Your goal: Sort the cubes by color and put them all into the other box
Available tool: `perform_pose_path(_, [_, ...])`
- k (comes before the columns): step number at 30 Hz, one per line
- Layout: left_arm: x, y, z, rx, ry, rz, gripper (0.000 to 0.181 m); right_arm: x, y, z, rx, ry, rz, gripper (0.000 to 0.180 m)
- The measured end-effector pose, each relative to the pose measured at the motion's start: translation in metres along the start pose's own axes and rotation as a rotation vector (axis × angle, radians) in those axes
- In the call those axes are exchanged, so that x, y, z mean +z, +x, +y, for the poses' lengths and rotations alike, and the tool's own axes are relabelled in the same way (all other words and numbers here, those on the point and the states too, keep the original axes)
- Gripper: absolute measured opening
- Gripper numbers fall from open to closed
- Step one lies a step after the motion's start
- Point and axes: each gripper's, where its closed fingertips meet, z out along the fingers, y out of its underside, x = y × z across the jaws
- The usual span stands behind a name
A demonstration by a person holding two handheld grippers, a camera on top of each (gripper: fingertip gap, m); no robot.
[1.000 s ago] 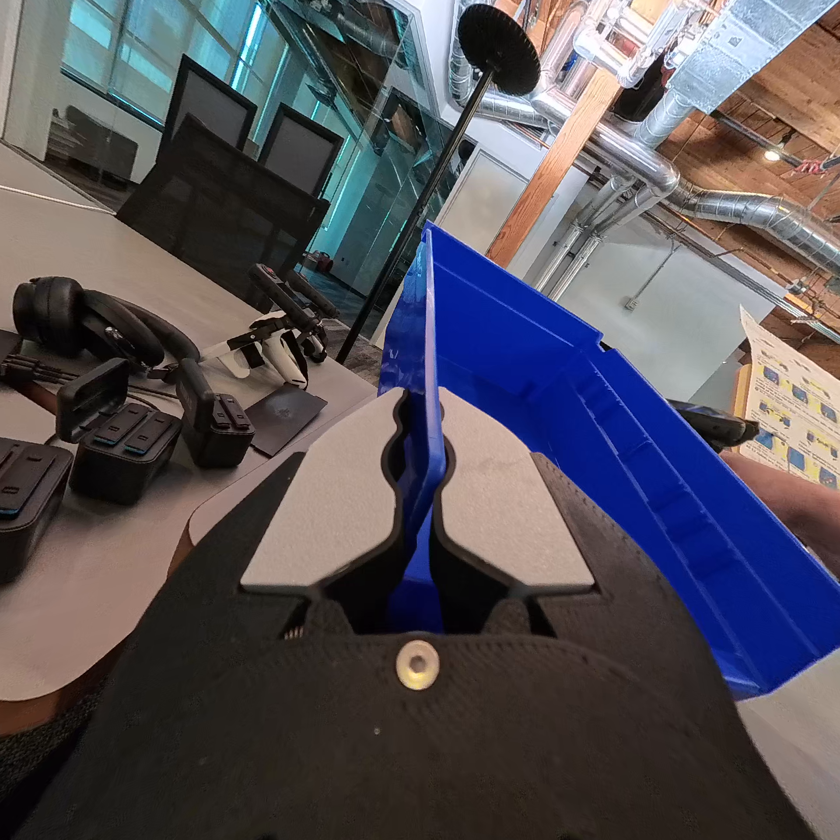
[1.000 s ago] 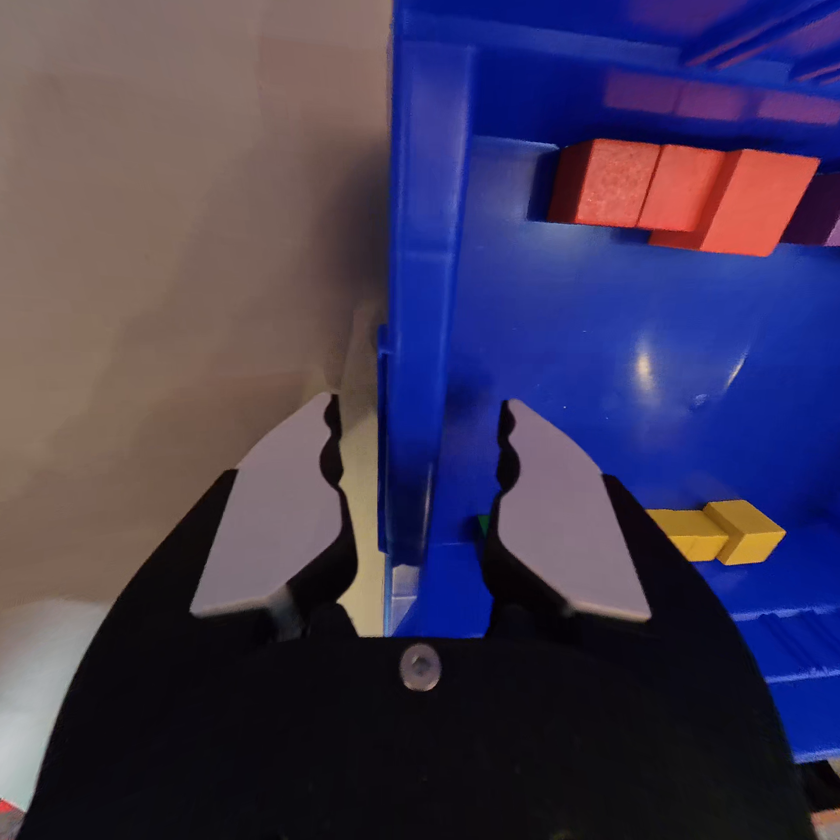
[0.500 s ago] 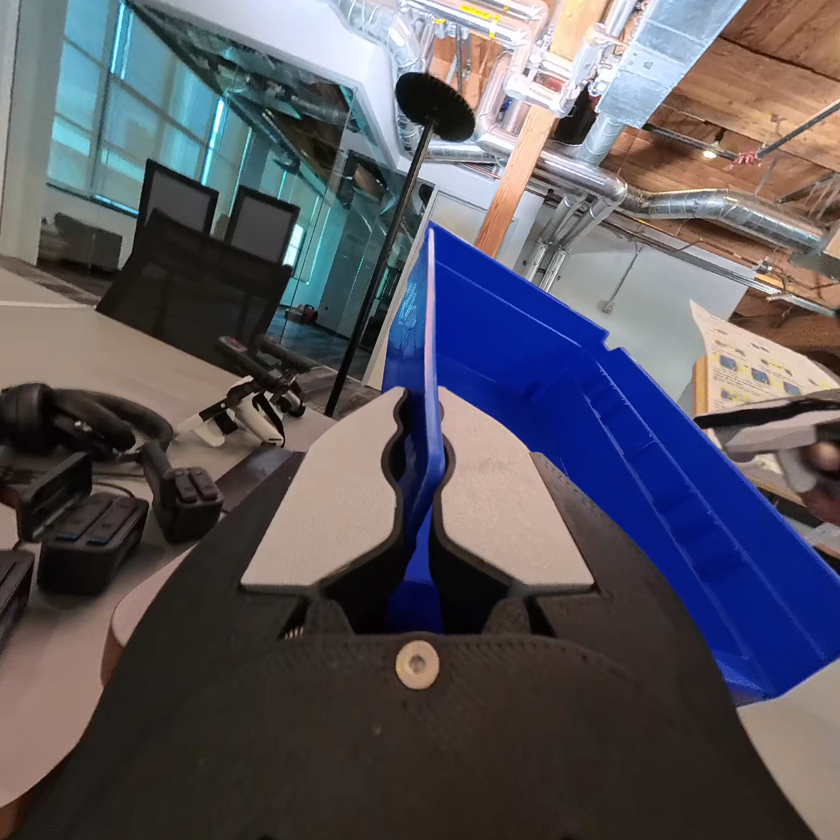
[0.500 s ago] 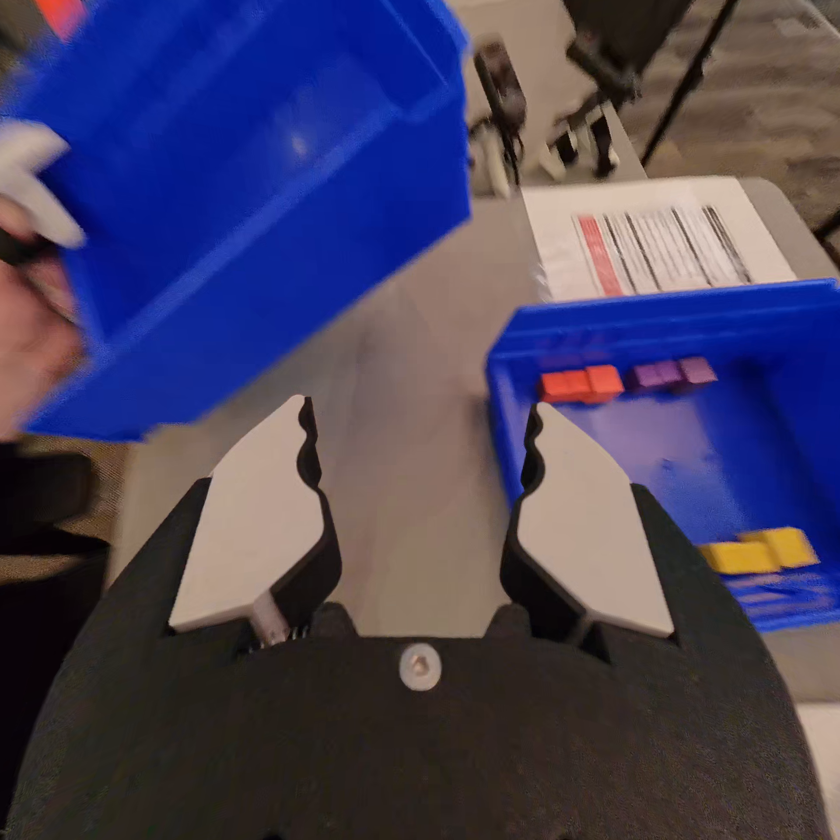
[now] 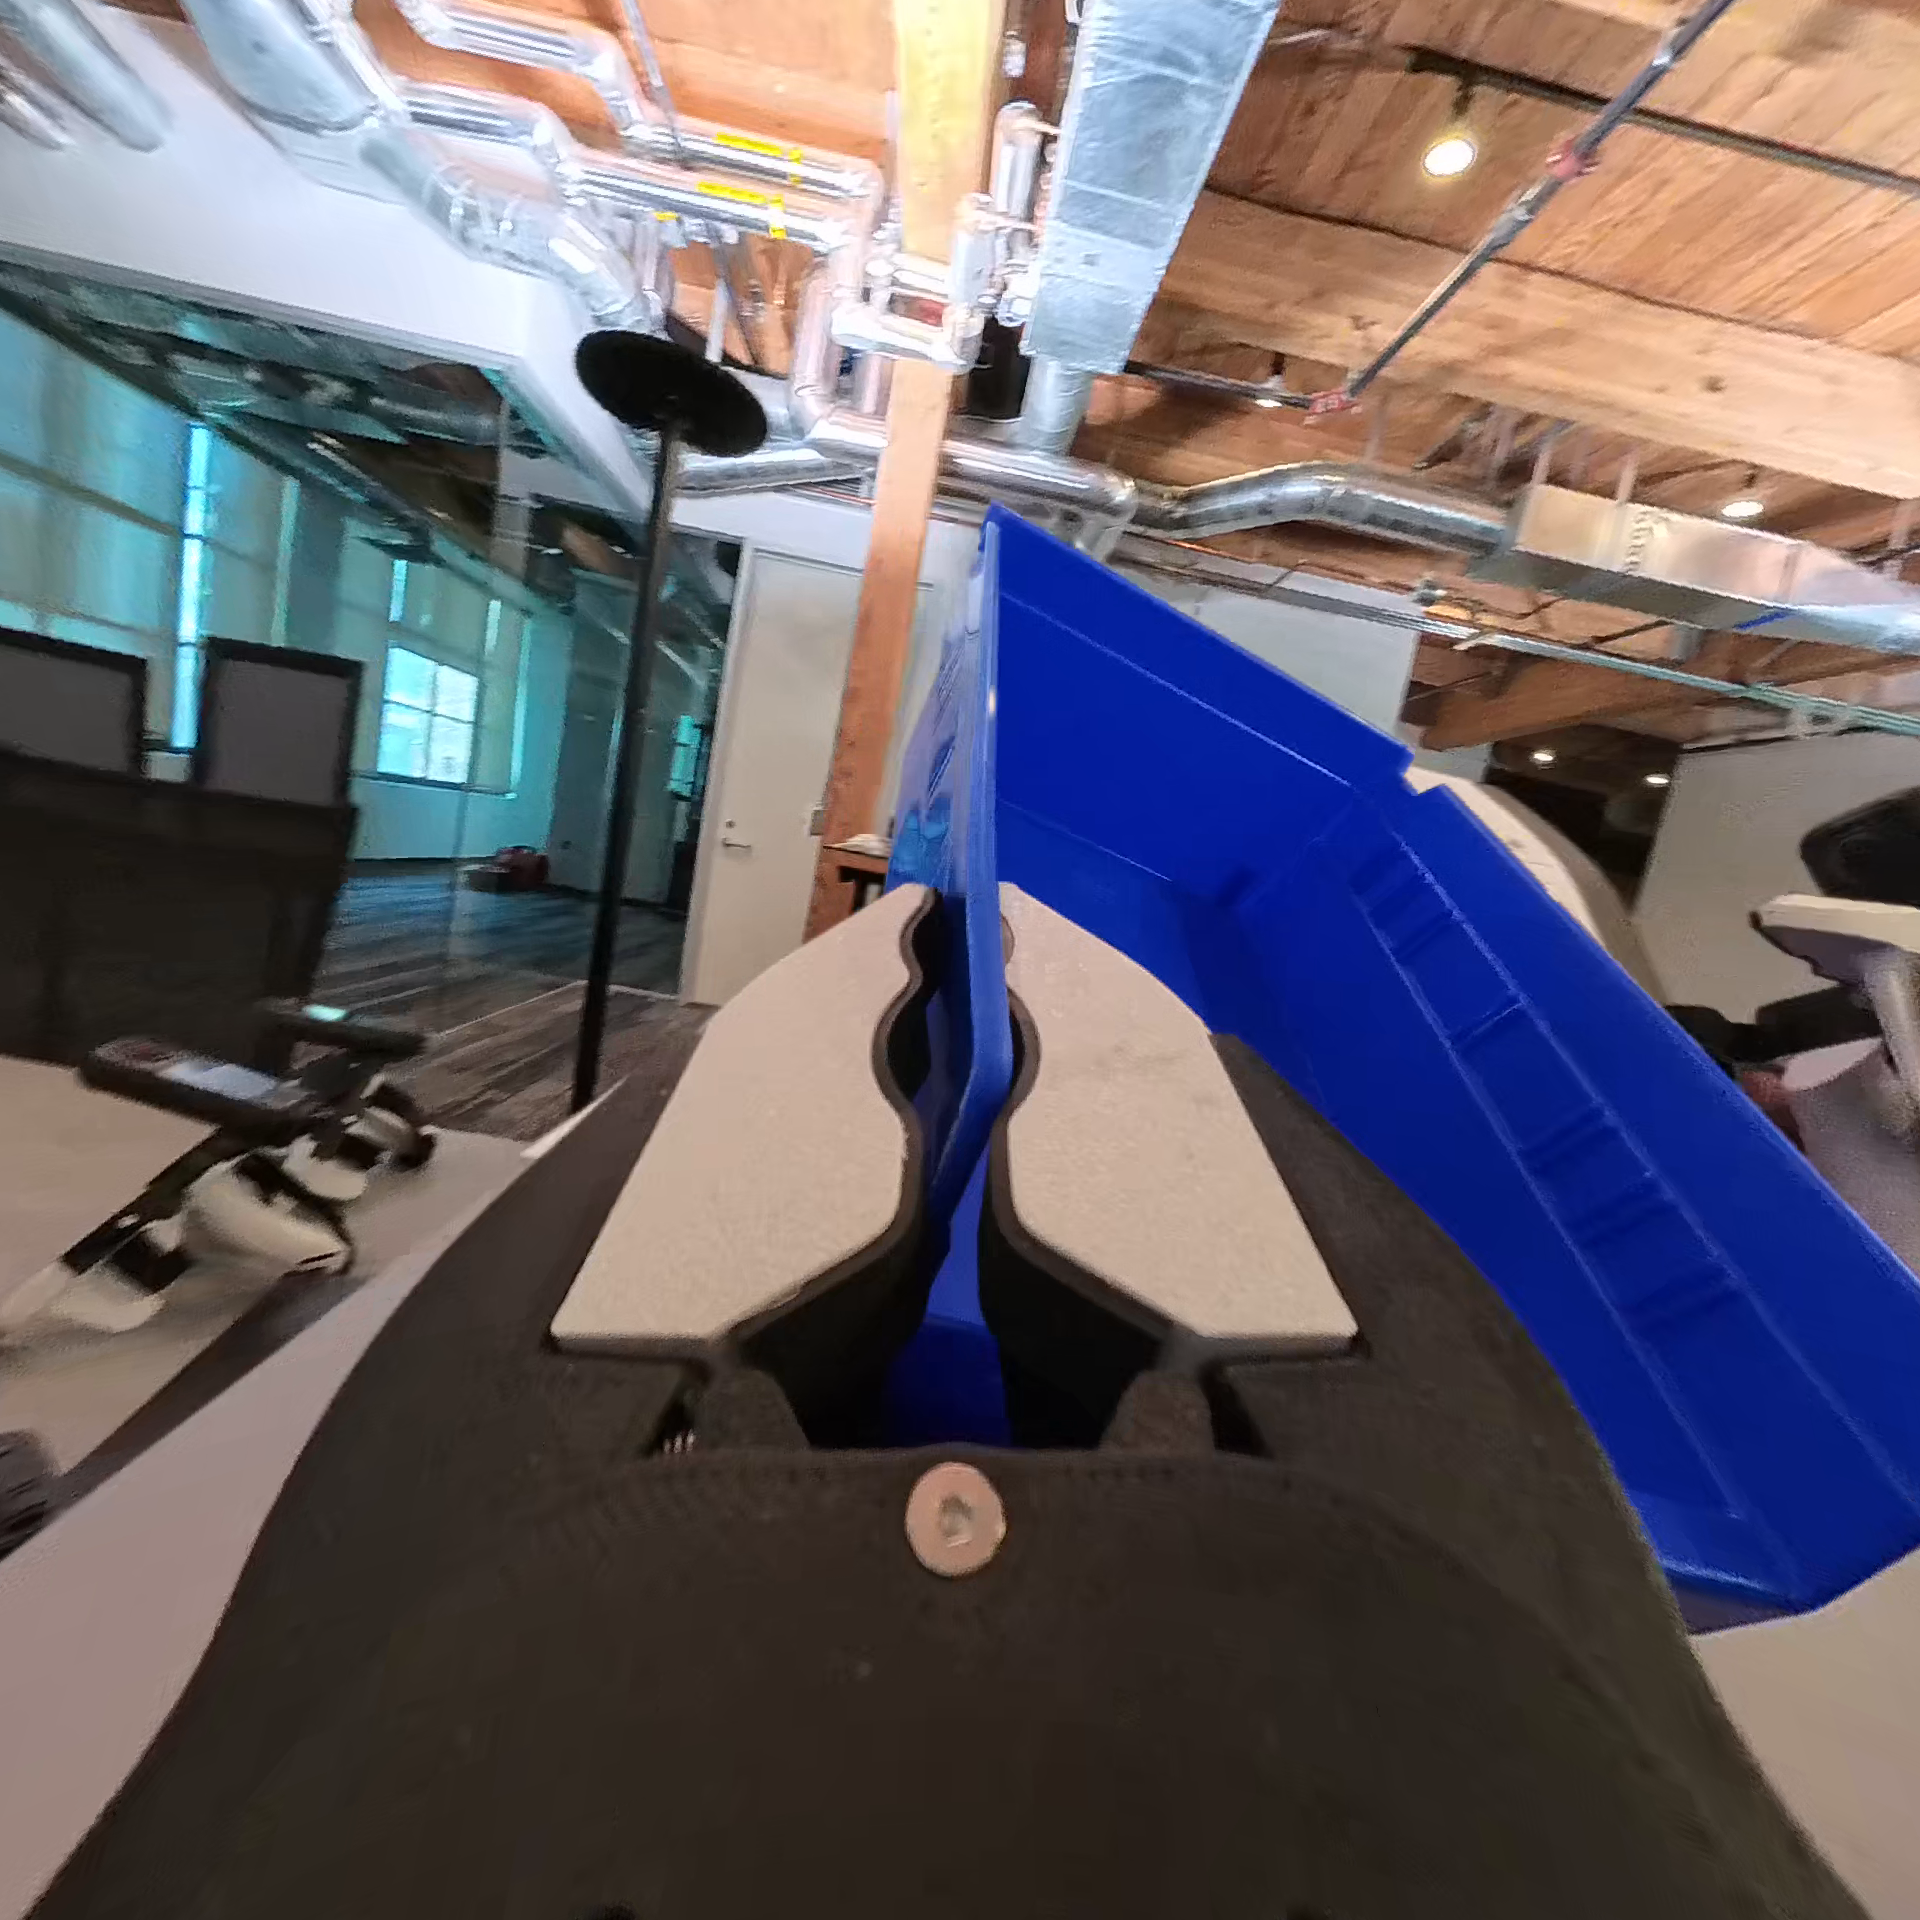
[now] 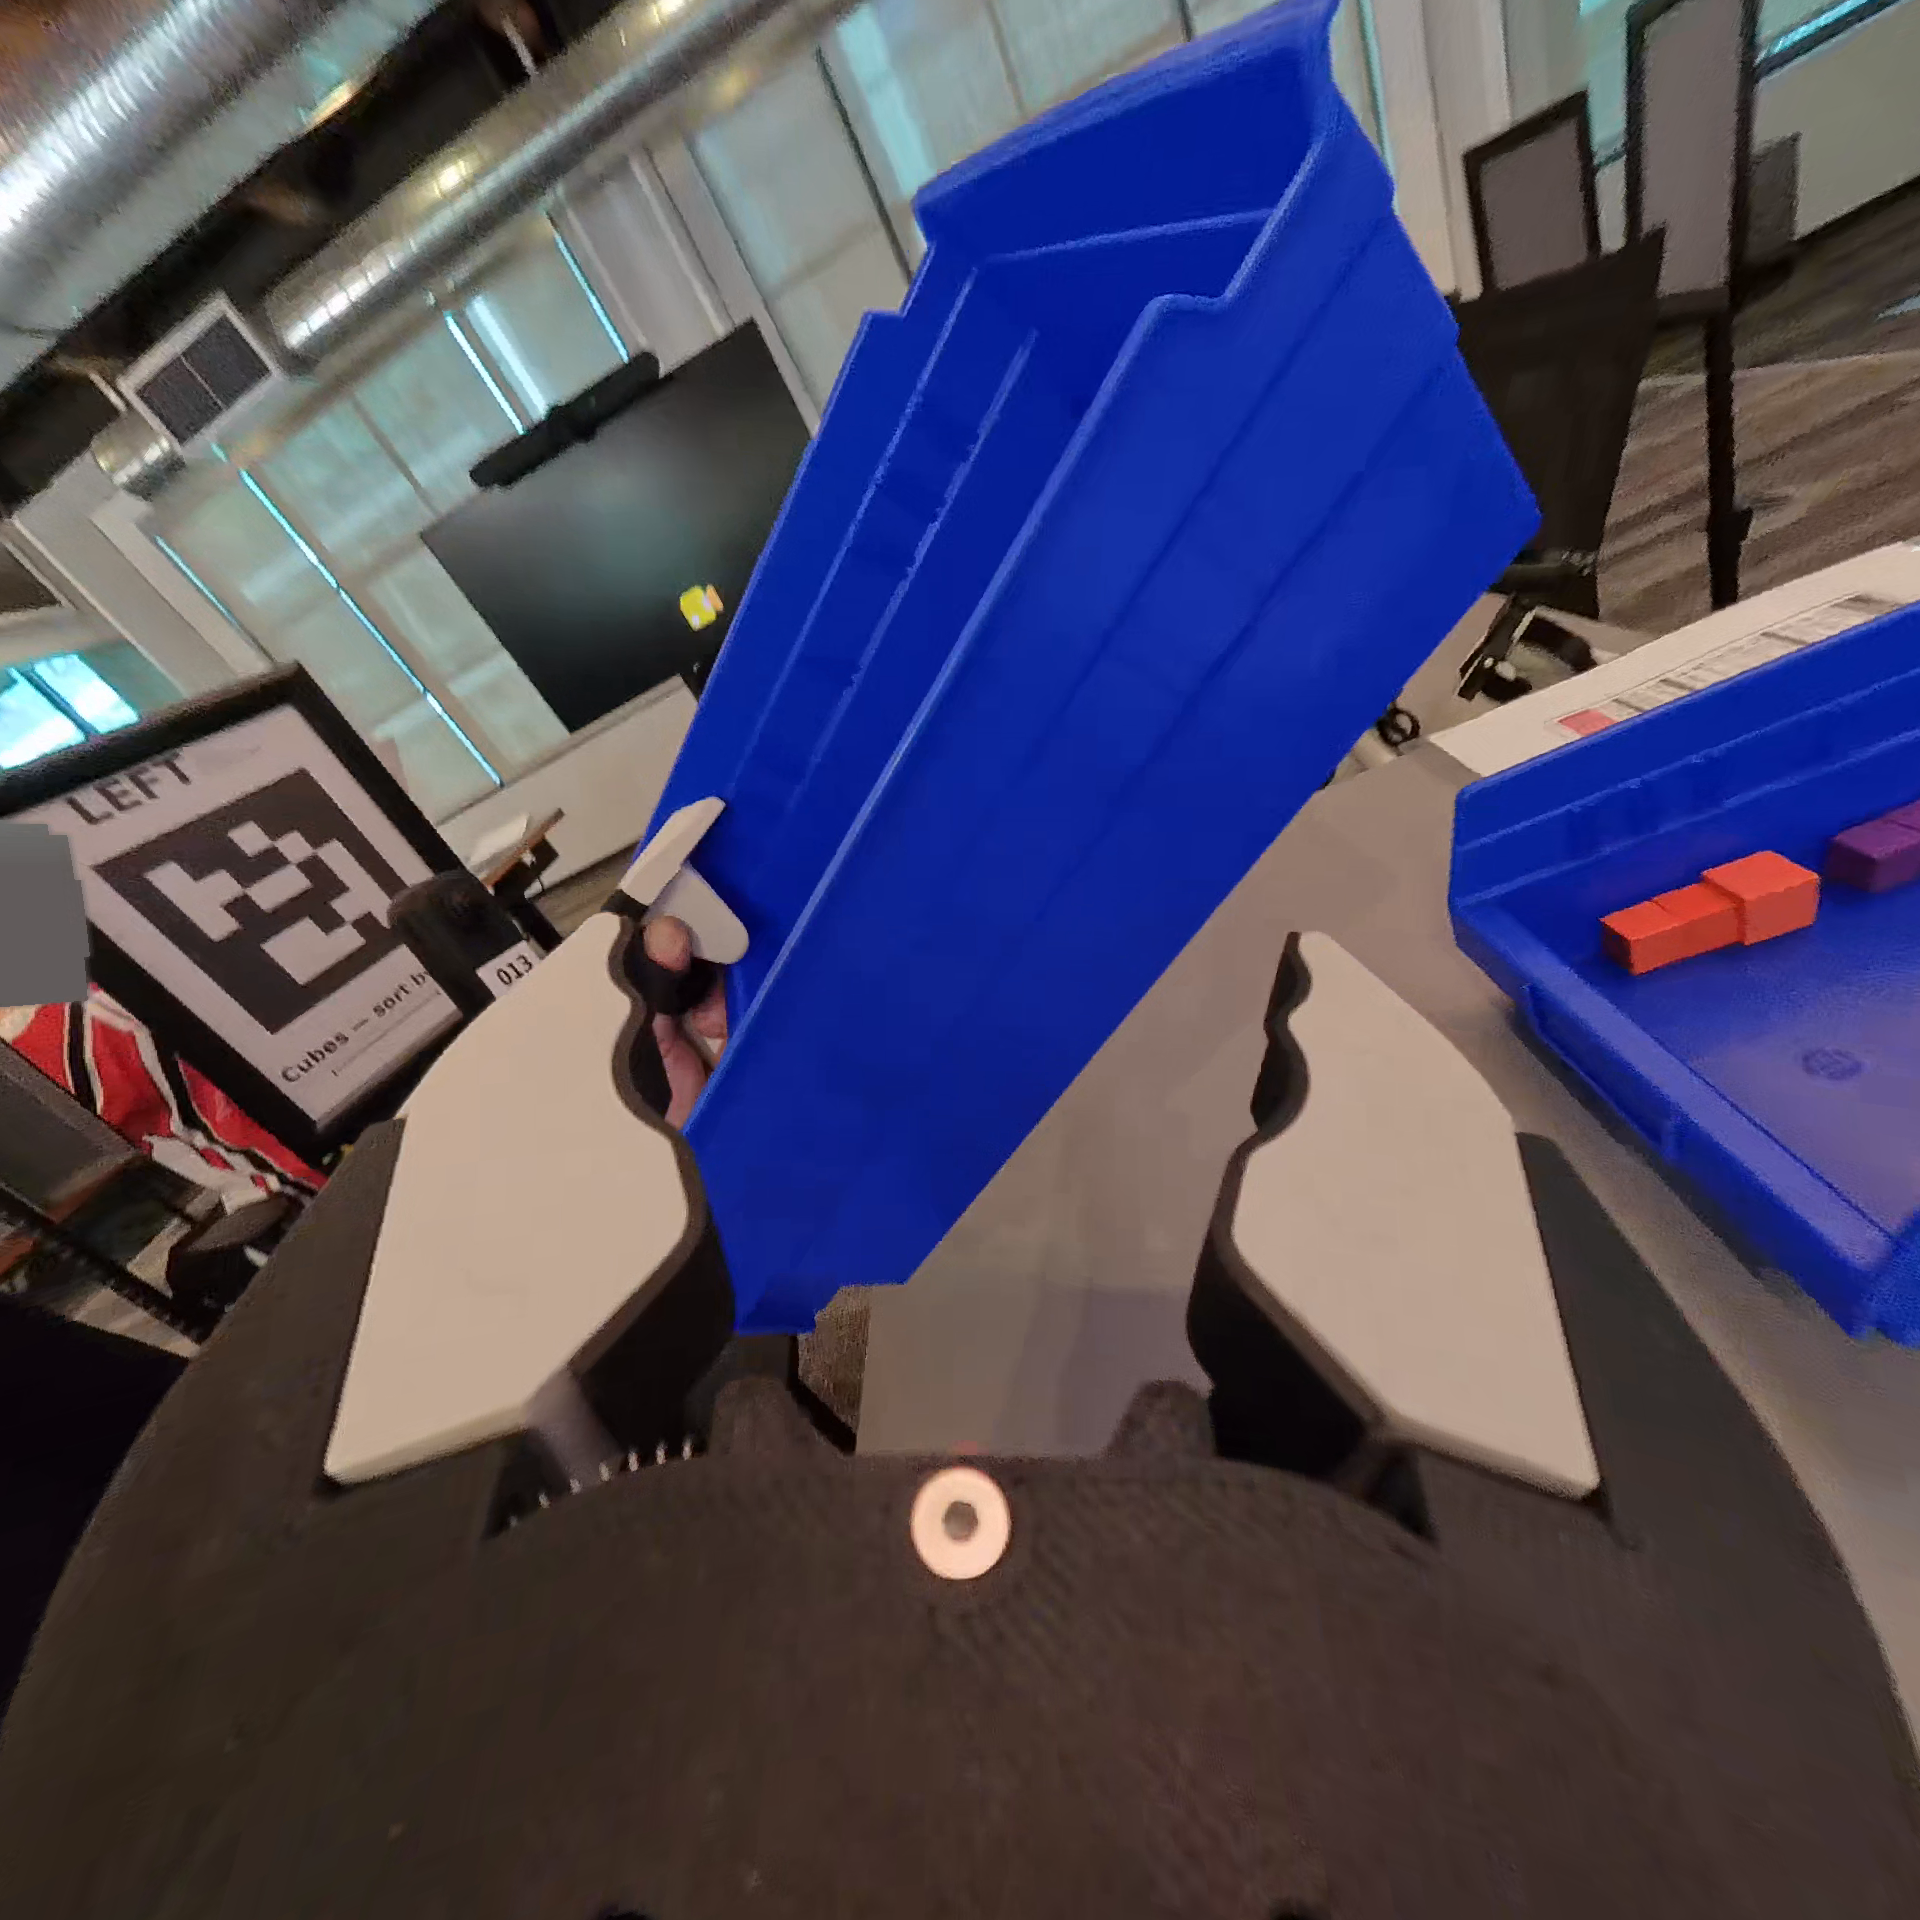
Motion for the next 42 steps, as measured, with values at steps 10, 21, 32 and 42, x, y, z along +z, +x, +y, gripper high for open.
perform_pose_path(10, [0.049,0.148,0.036,-0.102,-0.046,0.332,0.005,-0.138,-0.01,-0.008,-0.037,0.237,0.174,0.113])
perform_pose_path(21, [0.099,0.361,0.119,-0.337,-0.19,0.728,0.006,-0.359,-0.01,-0.004,-0.085,0.545,0.599,0.113])
perform_pose_path(32, [0.108,0.506,0.229,-0.475,-0.459,0.918,0.008,-0.511,0.032,0.044,0.086,0.649,0.844,0.11])
perform_pose_path(42, [0.116,0.513,0.295,-0.495,-0.648,0.855,0.015,-0.523,0.106,0.081,0.315,0.497,0.831,0.115])
